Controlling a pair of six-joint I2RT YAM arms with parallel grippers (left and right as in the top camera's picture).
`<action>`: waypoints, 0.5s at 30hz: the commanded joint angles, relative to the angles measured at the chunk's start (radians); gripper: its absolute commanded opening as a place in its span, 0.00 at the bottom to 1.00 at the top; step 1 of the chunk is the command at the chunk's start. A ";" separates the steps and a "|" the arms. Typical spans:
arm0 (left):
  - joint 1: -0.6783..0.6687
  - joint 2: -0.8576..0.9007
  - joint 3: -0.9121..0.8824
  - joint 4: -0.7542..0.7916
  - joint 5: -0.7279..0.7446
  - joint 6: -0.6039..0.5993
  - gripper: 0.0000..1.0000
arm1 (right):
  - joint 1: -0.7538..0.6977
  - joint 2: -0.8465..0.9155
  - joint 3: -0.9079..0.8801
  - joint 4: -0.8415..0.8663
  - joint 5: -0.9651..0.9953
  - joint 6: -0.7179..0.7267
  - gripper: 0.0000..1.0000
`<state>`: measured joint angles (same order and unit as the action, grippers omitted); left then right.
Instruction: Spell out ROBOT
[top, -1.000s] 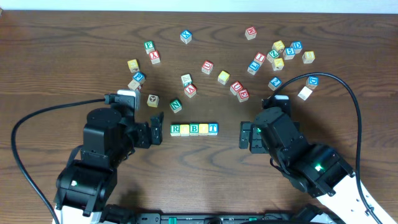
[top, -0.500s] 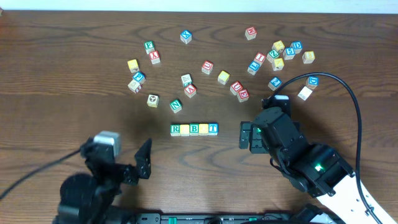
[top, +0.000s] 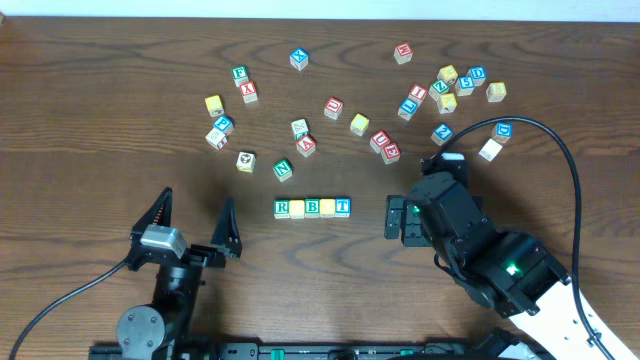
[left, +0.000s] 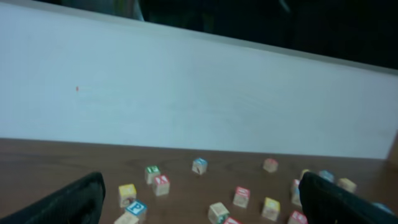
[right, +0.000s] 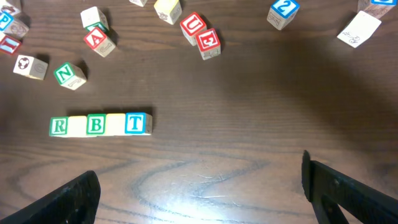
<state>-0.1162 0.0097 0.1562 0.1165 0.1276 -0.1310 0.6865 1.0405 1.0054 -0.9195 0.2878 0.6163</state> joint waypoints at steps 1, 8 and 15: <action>0.029 -0.009 -0.087 0.071 -0.010 0.000 0.98 | -0.006 0.005 0.004 -0.001 0.013 -0.012 0.99; 0.044 -0.009 -0.152 0.013 -0.009 0.016 0.98 | -0.006 0.005 0.004 -0.001 0.013 -0.012 0.99; 0.044 -0.008 -0.152 -0.182 -0.025 0.045 0.98 | -0.006 0.005 0.004 -0.001 0.013 -0.012 0.99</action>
<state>-0.0784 0.0113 0.0082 -0.0063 0.1150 -0.1120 0.6868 1.0405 1.0046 -0.9203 0.2882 0.6163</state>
